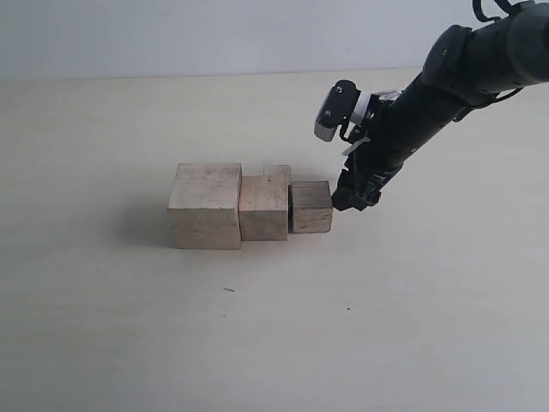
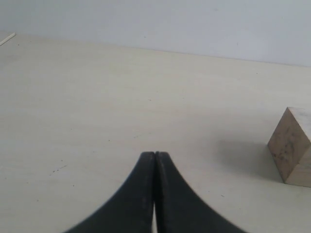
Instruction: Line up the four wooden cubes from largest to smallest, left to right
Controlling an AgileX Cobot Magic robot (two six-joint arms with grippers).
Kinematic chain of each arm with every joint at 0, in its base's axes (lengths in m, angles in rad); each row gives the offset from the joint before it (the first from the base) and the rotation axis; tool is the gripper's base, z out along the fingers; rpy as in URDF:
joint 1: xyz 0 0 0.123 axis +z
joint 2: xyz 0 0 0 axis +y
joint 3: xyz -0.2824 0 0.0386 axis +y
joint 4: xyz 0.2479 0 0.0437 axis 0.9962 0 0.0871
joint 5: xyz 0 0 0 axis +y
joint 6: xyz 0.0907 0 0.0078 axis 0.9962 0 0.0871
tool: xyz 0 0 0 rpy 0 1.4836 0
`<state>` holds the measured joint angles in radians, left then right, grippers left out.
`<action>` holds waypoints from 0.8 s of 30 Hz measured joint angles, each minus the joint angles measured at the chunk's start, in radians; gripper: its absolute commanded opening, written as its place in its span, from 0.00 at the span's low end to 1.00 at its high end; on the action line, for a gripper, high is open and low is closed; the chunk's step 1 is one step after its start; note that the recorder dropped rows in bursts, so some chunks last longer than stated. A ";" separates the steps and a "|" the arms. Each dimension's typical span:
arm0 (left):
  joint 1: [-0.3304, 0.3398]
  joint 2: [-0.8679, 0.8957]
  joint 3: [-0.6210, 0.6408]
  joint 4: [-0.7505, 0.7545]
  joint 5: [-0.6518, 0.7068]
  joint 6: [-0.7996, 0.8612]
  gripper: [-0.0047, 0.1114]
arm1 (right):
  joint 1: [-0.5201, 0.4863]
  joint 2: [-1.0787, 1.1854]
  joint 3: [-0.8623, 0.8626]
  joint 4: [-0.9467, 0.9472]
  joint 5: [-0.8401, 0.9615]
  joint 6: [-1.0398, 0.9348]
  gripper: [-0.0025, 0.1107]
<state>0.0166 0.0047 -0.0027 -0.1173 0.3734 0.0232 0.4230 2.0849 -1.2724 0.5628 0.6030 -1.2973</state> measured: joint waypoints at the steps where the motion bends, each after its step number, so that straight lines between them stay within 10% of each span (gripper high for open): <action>1: 0.000 0.000 0.000 0.000 0.000 0.000 0.04 | 0.000 0.000 0.000 0.010 0.000 -0.006 0.65; 24: 0.000 0.000 0.000 0.000 0.000 0.000 0.04 | 0.000 -0.031 0.000 0.043 0.026 -0.019 0.61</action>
<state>0.0166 0.0047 -0.0027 -0.1173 0.3734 0.0232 0.4230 2.0538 -1.2724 0.6058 0.6291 -1.3159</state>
